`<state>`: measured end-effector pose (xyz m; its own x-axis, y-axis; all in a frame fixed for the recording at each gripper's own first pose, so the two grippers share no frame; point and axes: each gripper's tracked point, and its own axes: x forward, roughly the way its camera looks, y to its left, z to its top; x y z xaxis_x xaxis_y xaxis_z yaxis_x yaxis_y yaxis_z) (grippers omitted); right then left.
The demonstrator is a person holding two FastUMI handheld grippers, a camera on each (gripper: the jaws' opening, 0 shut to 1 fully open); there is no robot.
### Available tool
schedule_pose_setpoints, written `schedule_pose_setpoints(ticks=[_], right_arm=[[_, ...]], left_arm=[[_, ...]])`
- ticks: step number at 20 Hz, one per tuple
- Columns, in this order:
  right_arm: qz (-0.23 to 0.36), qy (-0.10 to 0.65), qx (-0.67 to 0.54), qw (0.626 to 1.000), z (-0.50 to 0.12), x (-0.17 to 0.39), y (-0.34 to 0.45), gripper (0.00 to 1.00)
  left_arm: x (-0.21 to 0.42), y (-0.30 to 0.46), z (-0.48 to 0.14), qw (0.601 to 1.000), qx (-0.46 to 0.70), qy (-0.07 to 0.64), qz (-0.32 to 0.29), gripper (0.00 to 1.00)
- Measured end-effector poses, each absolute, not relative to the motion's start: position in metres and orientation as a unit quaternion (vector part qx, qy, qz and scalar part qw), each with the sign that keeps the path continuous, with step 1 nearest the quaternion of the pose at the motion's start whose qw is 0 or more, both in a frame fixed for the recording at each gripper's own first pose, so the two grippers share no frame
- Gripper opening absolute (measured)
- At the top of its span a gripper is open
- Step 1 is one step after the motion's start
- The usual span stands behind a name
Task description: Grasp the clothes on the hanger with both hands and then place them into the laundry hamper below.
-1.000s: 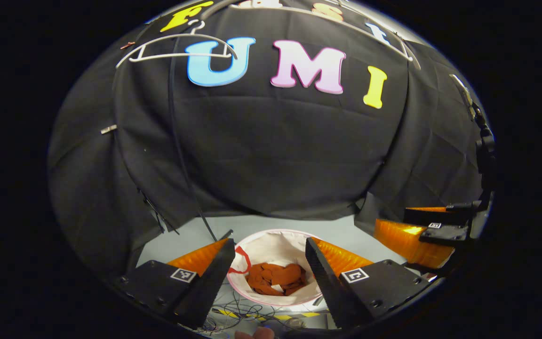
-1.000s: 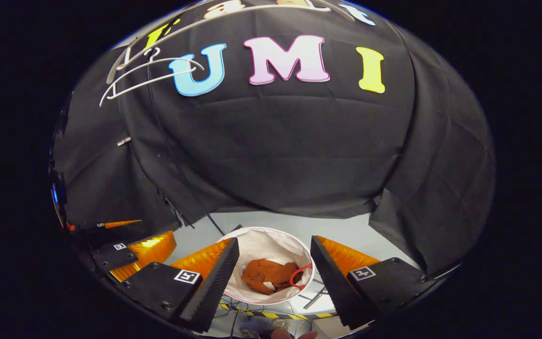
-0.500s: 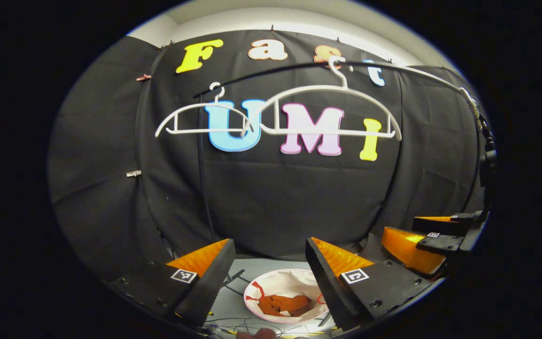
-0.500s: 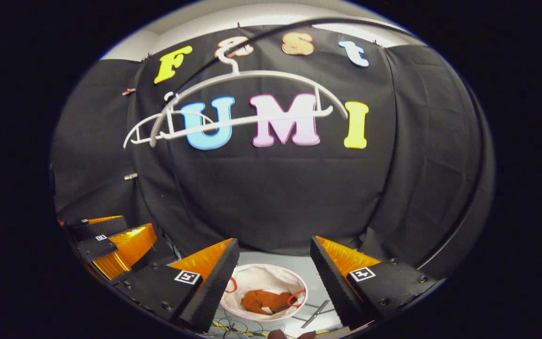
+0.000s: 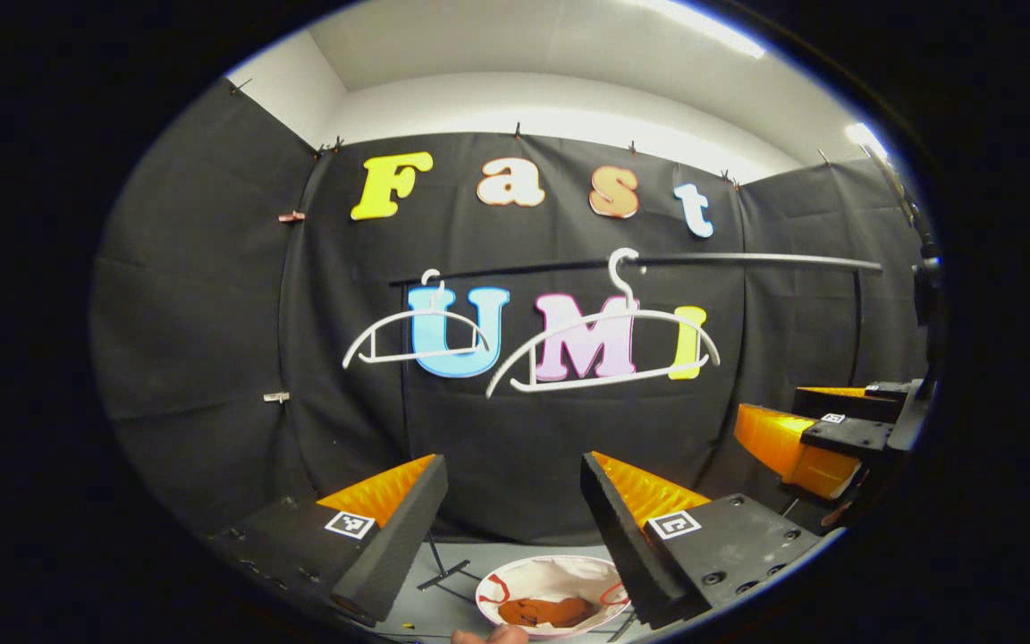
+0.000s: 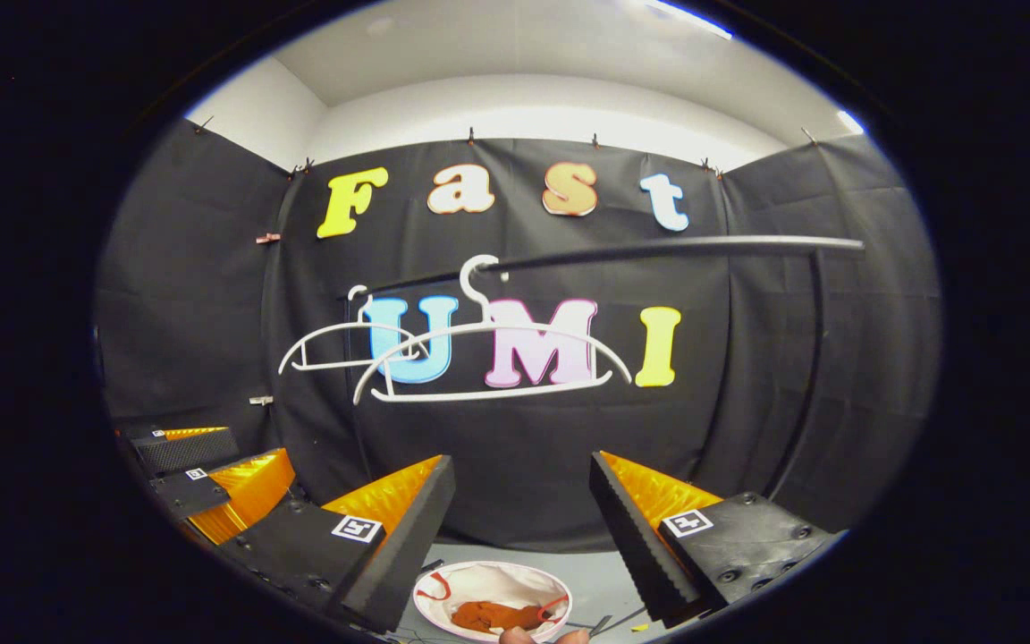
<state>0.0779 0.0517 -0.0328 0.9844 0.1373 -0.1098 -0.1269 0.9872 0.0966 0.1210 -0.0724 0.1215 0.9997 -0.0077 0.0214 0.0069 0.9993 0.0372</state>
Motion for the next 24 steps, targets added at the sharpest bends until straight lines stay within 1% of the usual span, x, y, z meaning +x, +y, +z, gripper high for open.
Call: schedule_pose_setpoints(ticks=[1, 2, 3, 4, 5, 6, 7, 8, 9, 11, 12, 13, 14, 15, 20, 21, 22, 24], right_arm=[[0.066, 0.050, 0.045, 0.996, -0.023, 0.072, 0.053, 0.98], [0.065, 0.044, 0.046, 0.996, -0.016, 0.065, 0.053, 1.00], [0.062, 0.038, 0.046, 0.996, -0.010, 0.061, 0.052, 1.00], [0.060, 0.033, 0.047, 0.997, -0.003, 0.056, 0.051, 1.00], [0.059, 0.028, 0.048, 0.997, 0.003, 0.053, 0.050, 1.00], [0.057, 0.024, 0.050, 0.997, 0.008, 0.049, 0.048, 0.98], [0.054, 0.021, 0.051, 0.997, 0.013, 0.047, 0.045, 0.98], [0.050, 0.016, 0.051, 0.997, 0.017, 0.045, 0.042, 0.98], [0.048, 0.013, 0.050, 0.997, 0.021, 0.043, 0.038, 0.98], [0.045, 0.010, 0.046, 0.998, 0.023, 0.042, 0.033, 0.98], [0.042, 0.009, 0.043, 0.998, 0.022, 0.040, 0.030, 1.00], [0.041, 0.008, 0.042, 0.998, 0.022, 0.039, 0.028, 0.98], [0.040, 0.007, 0.042, 0.998, 0.022, 0.040, 0.027, 1.00], [0.039, 0.008, 0.042, 0.998, 0.021, 0.039, 0.026, 0.98], [0.043, 0.011, 0.038, 0.998, 0.020, 0.038, 0.027, 0.98], [0.043, 0.011, 0.039, 0.998, 0.021, 0.038, 0.027, 0.95], [0.044, 0.011, 0.038, 0.998, 0.022, 0.039, 0.028, 0.98], [0.044, 0.009, 0.038, 0.998, 0.023, 0.038, 0.029, 0.98]], left_arm=[[0.114, -0.072, 0.130, 1.000, 0.019, -0.021, -0.006, 0.92], [0.108, -0.073, 0.139, 0.999, 0.018, -0.030, -0.007, 0.92], [0.100, -0.071, 0.145, 0.999, 0.018, -0.037, -0.007, 0.95], [0.094, -0.074, 0.147, 0.999, 0.017, -0.040, -0.009, 0.92], [0.089, -0.076, 0.152, 0.999, 0.016, -0.043, -0.009, 0.95], [0.084, -0.076, 0.156, 0.999, 0.017, -0.044, -0.009, 0.95], [0.079, -0.074, 0.157, 0.999, 0.018, -0.046, -0.005, 0.92], [0.075, -0.075, 0.162, 0.998, 0.019, -0.052, -0.003, 0.95], [0.073, -0.077, 0.163, 0.998, 0.020, -0.055, 0.000, 0.95], [0.070, -0.075, 0.164, 0.998, 0.023, -0.057, 0.008, 0.95], [0.068, -0.076, 0.164, 0.998, 0.023, -0.058, 0.008, 0.95], [0.068, -0.077, 0.165, 0.998, 0.023, -0.060, 0.007, 0.92], [0.069, -0.077, 0.164, 0.998, 0.021, -0.059, 0.009, 0.95], [0.069, -0.077, 0.163, 0.998, 0.020, -0.057, 0.010, 0.95], [0.071, -0.079, 0.162, 0.998, 0.020, -0.054, 0.007, 0.95], [0.071, -0.079, 0.163, 0.998, 0.020, -0.053, 0.007, 0.95], [0.070, -0.079, 0.162, 0.998, 0.022, -0.053, 0.007, 0.95], [0.071, -0.079, 0.161, 0.998, 0.026, -0.053, 0.008, 0.95]])
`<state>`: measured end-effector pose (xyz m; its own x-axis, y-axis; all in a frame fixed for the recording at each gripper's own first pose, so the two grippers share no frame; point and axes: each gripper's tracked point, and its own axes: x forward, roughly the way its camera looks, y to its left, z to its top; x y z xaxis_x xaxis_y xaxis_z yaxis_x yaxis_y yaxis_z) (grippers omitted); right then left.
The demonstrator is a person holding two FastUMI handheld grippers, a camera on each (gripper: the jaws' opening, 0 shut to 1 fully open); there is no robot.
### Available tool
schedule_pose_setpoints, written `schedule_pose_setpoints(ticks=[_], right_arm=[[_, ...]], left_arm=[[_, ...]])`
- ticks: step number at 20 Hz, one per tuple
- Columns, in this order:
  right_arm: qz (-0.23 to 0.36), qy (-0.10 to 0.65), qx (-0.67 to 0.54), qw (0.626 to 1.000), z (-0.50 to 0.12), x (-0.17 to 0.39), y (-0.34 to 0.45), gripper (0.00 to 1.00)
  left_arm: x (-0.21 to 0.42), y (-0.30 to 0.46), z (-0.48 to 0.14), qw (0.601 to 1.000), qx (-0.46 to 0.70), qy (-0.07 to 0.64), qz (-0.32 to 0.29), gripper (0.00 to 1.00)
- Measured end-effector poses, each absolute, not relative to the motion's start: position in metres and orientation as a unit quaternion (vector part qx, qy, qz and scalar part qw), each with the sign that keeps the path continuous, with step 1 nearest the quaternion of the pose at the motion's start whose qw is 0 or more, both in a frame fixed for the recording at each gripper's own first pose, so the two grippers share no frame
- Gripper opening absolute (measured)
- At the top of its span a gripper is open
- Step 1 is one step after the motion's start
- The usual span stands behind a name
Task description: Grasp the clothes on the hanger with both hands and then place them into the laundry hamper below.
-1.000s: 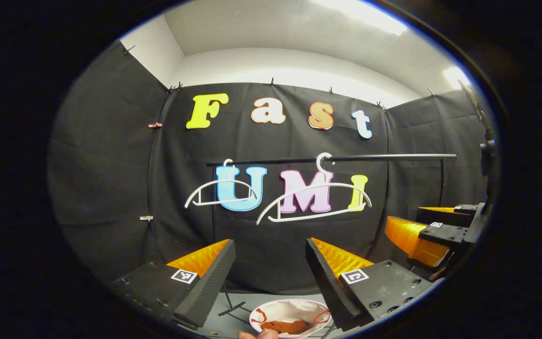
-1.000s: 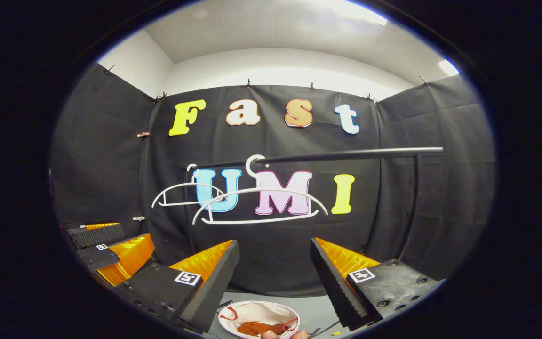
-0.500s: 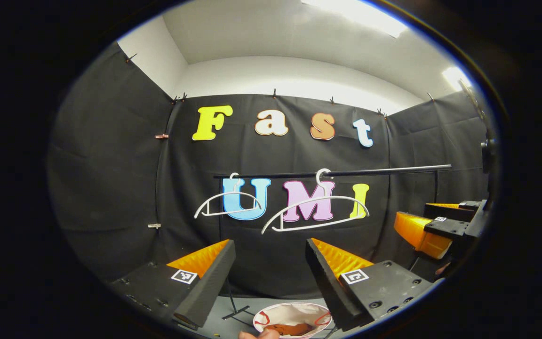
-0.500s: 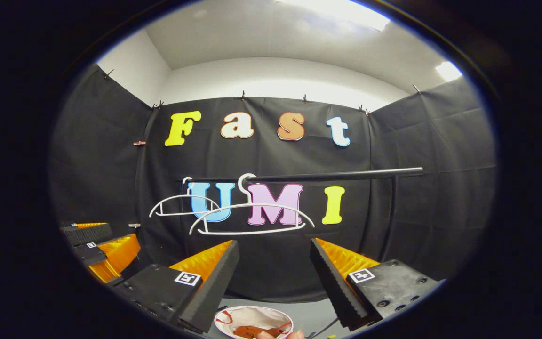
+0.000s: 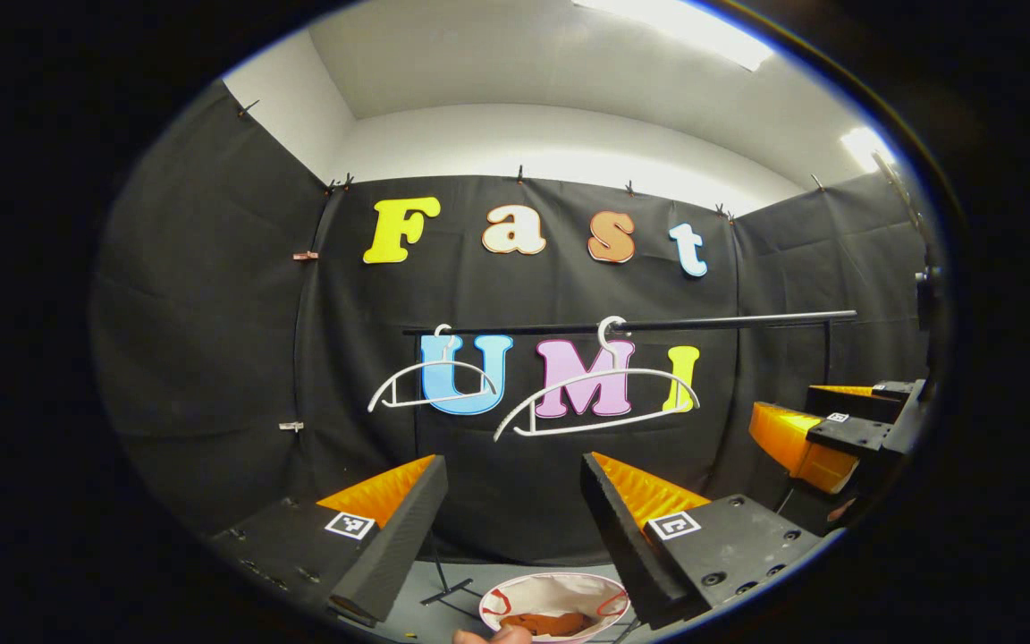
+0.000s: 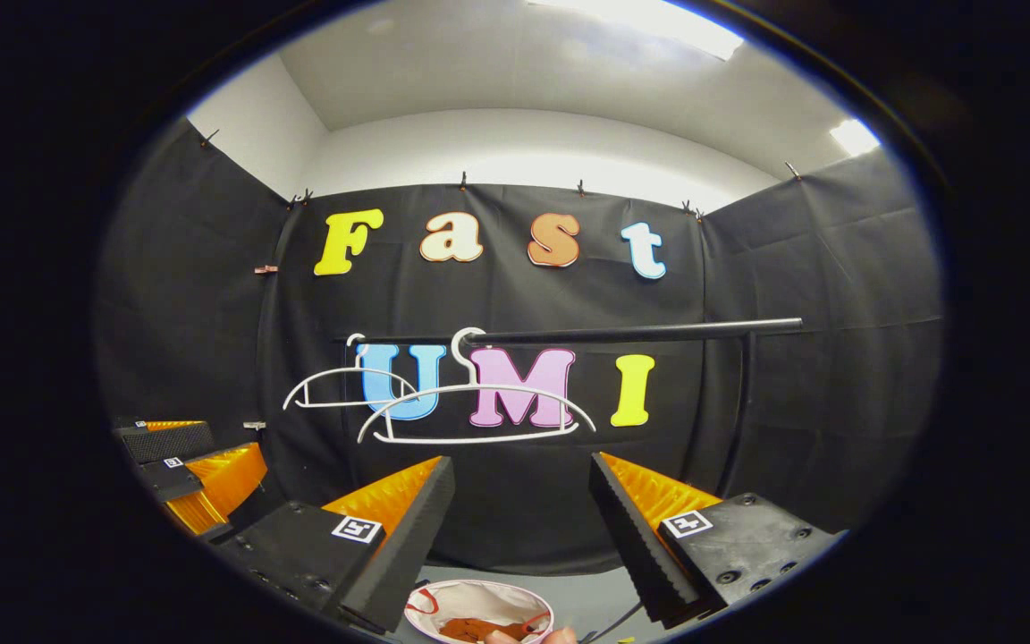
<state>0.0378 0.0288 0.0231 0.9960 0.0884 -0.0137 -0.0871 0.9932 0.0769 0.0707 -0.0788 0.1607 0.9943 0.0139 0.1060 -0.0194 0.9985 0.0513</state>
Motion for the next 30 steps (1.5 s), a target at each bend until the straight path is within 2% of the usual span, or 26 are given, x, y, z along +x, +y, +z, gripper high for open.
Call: schedule_pose_setpoints(ticks=[1, 10, 11, 13, 18, 19, 20, 30], right_arm=[[0.044, 0.009, 0.038, 0.998, 0.023, 0.038, 0.029, 1.00], [0.041, -0.011, 0.037, 0.998, 0.029, 0.043, 0.027, 0.98], [0.036, -0.014, 0.035, 0.999, 0.031, 0.046, 0.023, 0.98], [0.034, -0.015, 0.045, 0.998, 0.034, 0.048, 0.021, 0.98], [0.031, 0.006, 0.060, 0.998, 0.021, 0.054, 0.017, 1.00], [0.033, 0.010, 0.061, 0.998, 0.019, 0.053, 0.018, 0.98], [0.036, 0.013, 0.060, 0.997, 0.017, 0.052, 0.019, 0.98], [0.047, 0.018, 0.051, 0.997, 0.013, 0.054, 0.024, 0.98]], left_arm=[[0.070, -0.079, 0.161, 0.998, 0.026, -0.053, 0.008, 0.95], [0.071, -0.080, 0.144, 0.999, 0.032, -0.031, 0.005, 0.95], [0.070, -0.080, 0.141, 0.999, 0.030, -0.027, 0.005, 0.92], [0.069, -0.078, 0.139, 0.999, 0.027, -0.023, 0.004, 0.95], [0.067, -0.082, 0.135, 0.999, 0.026, -0.019, 0.003, 0.95], [0.068, -0.084, 0.134, 1.000, 0.025, -0.019, 0.003, 0.98], [0.067, -0.085, 0.134, 1.000, 0.024, -0.019, 0.002, 0.95], [0.068, -0.085, 0.136, 1.000, 0.018, -0.020, 0.003, 0.95]])
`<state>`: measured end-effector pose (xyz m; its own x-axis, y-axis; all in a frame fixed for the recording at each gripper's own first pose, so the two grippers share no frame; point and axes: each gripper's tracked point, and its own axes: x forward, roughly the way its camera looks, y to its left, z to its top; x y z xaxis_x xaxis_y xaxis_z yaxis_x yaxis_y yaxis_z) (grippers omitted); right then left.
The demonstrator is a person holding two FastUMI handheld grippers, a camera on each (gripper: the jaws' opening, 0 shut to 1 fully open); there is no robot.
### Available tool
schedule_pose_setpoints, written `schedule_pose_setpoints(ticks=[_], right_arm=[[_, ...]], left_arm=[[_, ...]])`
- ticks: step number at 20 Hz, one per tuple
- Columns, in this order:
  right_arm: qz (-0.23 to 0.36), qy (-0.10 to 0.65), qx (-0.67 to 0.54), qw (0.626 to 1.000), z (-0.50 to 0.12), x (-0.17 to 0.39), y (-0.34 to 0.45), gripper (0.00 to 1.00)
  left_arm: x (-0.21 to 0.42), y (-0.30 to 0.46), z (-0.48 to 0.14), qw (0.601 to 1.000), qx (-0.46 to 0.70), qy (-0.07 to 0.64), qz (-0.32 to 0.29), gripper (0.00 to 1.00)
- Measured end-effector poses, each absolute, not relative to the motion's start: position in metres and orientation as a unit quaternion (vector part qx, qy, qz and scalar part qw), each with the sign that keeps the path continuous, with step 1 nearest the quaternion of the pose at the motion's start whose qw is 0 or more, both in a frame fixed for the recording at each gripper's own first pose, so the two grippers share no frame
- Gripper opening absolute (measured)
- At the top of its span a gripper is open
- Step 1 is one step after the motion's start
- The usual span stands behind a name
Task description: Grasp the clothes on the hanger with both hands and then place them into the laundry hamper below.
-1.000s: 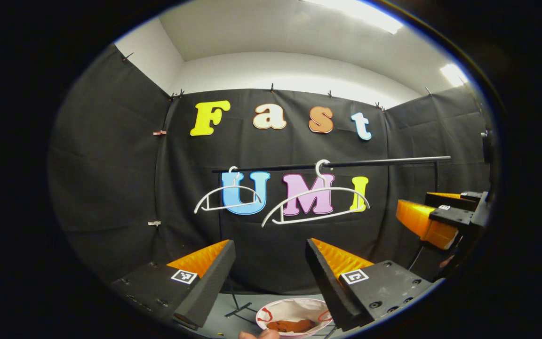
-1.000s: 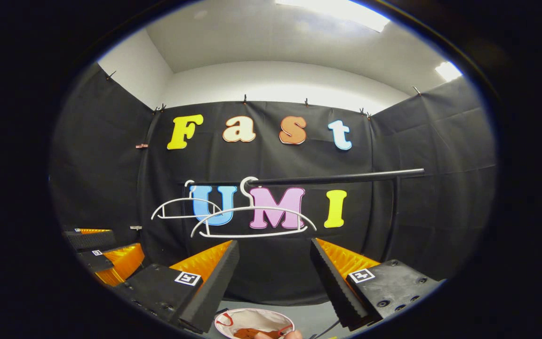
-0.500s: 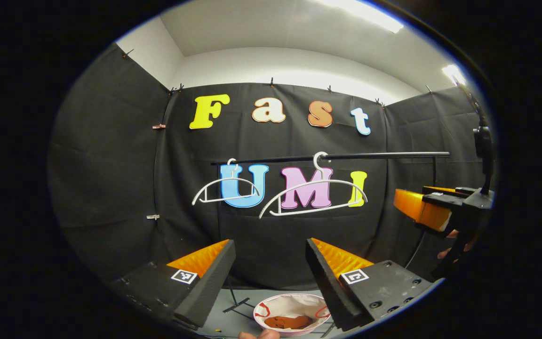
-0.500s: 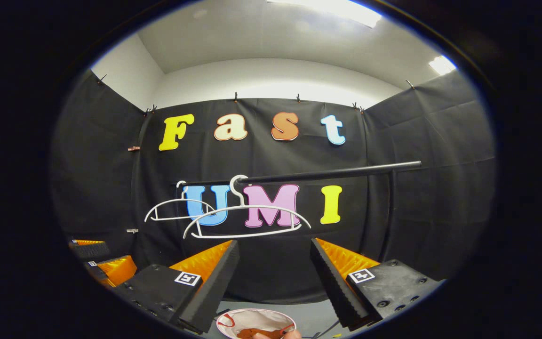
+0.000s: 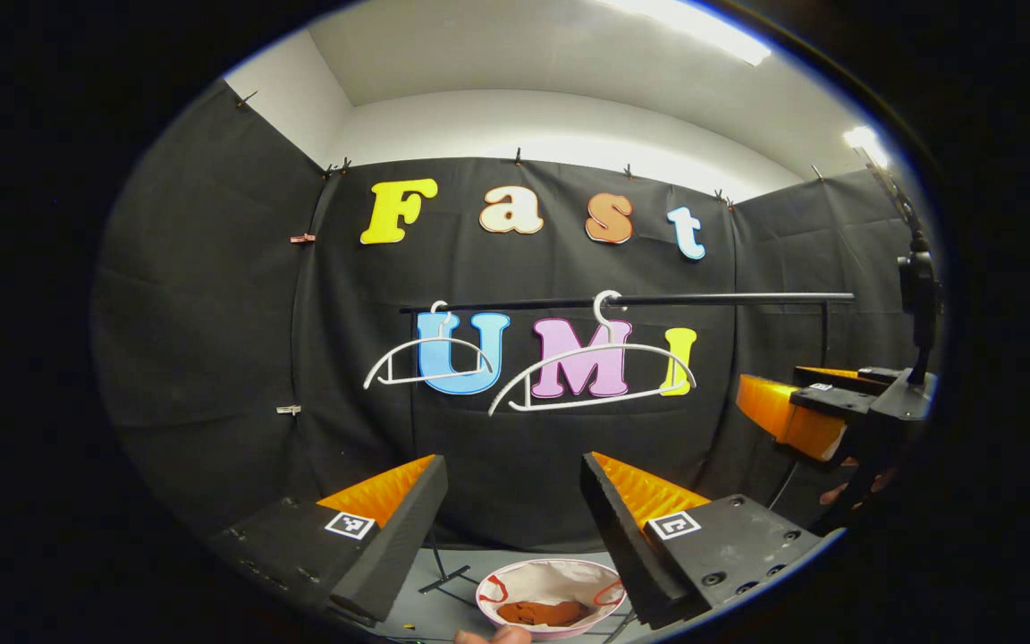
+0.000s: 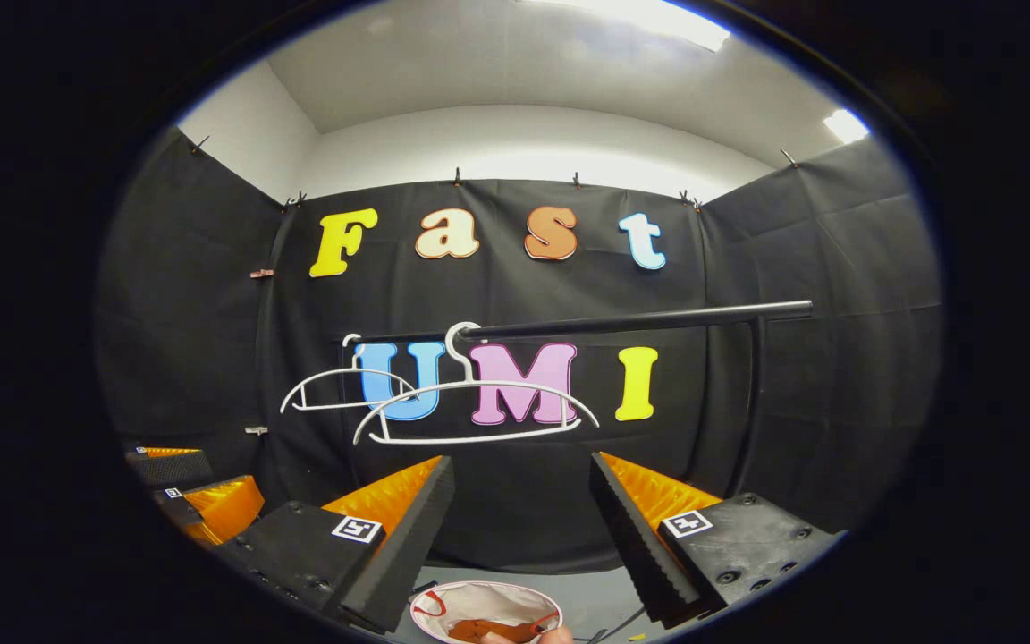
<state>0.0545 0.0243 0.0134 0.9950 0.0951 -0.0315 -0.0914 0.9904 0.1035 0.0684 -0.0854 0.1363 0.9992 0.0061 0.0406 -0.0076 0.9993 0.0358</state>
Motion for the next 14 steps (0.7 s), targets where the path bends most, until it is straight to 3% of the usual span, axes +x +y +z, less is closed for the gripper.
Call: schedule_pose_setpoints(ticks=[14], right_arm=[[0.050, 0.022, 0.046, 0.997, 0.0086, 0.0518, 0.0329, 0.98]], left_arm=[[0.0700, -0.0819, 0.1317, 1.000, 0.019, -0.015, 0.002, 0.95]])
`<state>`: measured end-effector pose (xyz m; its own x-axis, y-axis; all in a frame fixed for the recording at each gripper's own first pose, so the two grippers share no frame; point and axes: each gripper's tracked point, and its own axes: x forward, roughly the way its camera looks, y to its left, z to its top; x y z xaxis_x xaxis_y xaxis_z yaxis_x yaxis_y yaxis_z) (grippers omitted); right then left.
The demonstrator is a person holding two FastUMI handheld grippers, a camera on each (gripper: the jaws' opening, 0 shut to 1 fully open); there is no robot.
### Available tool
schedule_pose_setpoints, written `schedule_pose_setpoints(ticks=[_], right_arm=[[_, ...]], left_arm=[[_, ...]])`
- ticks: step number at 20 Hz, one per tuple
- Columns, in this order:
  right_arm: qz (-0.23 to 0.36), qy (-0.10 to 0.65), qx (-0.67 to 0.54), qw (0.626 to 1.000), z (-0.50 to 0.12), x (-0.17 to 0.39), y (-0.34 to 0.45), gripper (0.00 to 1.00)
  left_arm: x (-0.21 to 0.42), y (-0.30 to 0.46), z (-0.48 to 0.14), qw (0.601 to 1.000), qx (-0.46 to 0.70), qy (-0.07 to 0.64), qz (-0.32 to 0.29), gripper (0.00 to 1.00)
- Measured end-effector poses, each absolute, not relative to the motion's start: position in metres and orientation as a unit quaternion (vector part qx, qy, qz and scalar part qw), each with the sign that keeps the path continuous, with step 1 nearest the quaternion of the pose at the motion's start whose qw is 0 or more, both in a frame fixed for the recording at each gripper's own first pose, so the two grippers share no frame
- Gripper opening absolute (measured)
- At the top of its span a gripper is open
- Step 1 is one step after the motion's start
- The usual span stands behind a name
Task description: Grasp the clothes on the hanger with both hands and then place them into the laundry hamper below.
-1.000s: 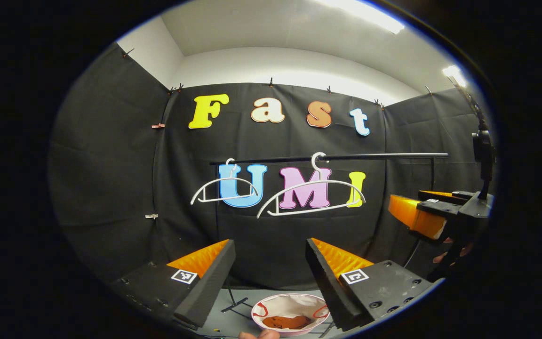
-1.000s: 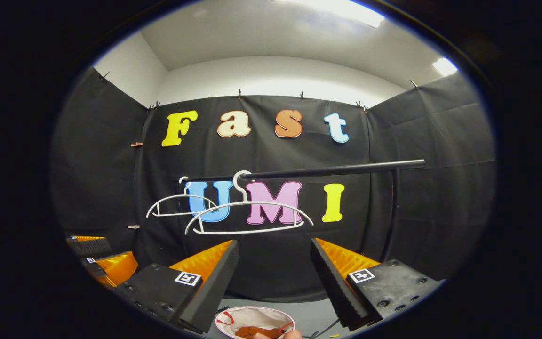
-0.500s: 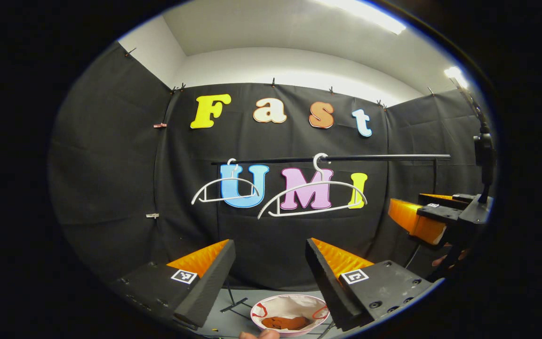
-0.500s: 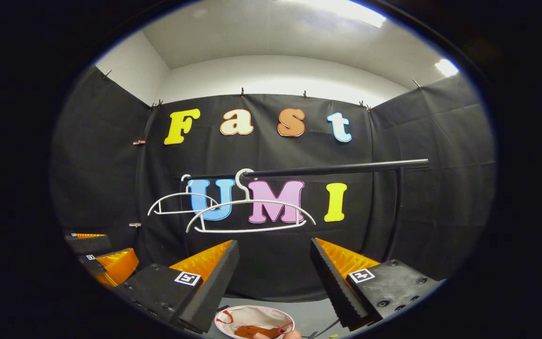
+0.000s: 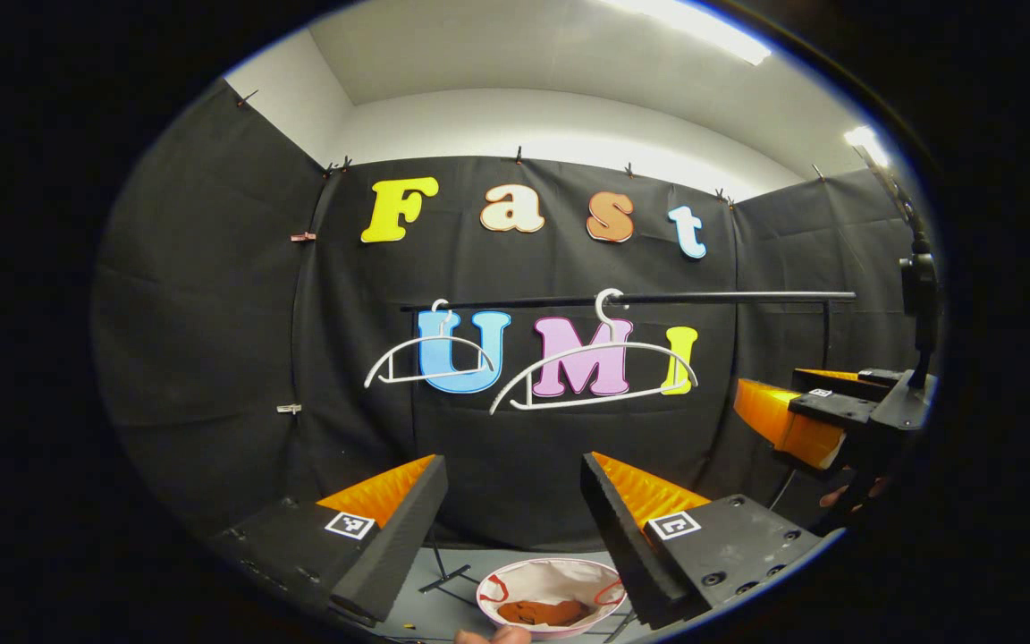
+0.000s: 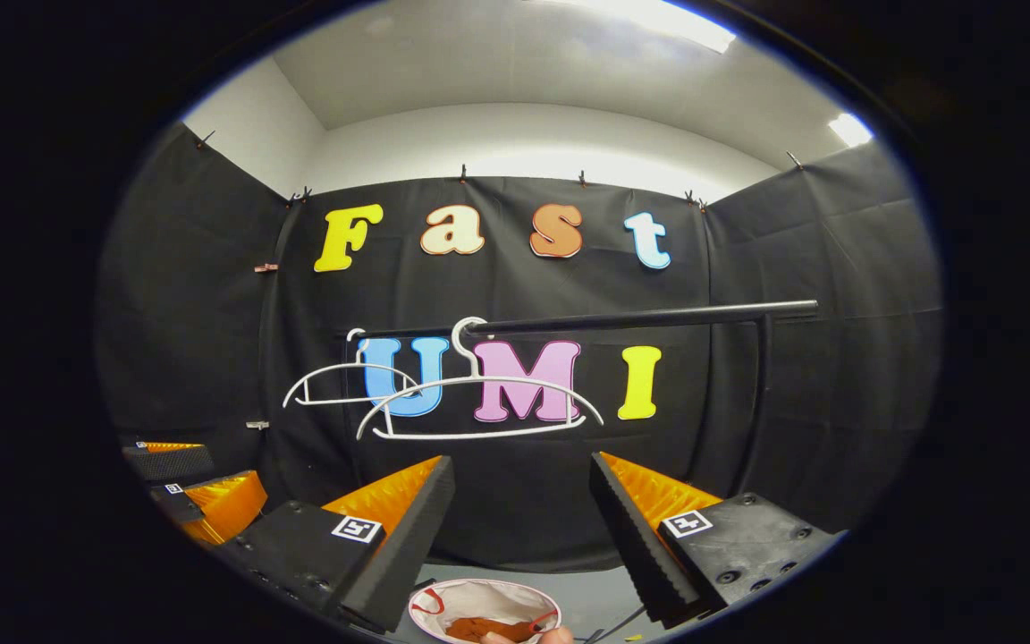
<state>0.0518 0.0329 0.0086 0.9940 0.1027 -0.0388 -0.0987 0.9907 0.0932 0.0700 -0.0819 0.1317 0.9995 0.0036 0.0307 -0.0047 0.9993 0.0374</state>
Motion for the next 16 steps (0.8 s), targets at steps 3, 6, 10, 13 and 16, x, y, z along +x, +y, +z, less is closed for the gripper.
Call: schedule_pose_setpoints(ticks=[3, 6, 10, 13, 16], right_arm=[[0.049, 0.020, 0.049, 0.997, 0.0100, 0.0511, 0.0350, 0.98], [0.047, 0.020, 0.047, 0.998, 0.0089, 0.0507, 0.0370, 0.98], [0.043, 0.012, 0.048, 0.998, 0.0134, 0.0496, 0.0367, 0.98], [0.037, 0.013, 0.046, 0.998, 0.0131, 0.0456, 0.0340, 0.98], [0.033, 0.010, 0.038, 0.999, 0.0145, 0.0441, 0.0314, 0.98]], left_arm=[[0.0703, -0.0811, 0.1306, 1.000, 0.019, -0.014, 0.002, 0.95], [0.0712, -0.0818, 0.1277, 1.000, 0.018, -0.012, -0.001, 0.95], [0.0711, -0.0807, 0.1306, 1.000, 0.020, -0.013, -0.002, 0.95], [0.0685, -0.0811, 0.1314, 1.000, 0.020, -0.015, -0.008, 0.95], [0.0682, -0.0803, 0.1316, 1.000, 0.018, -0.016, -0.007, 0.95]])
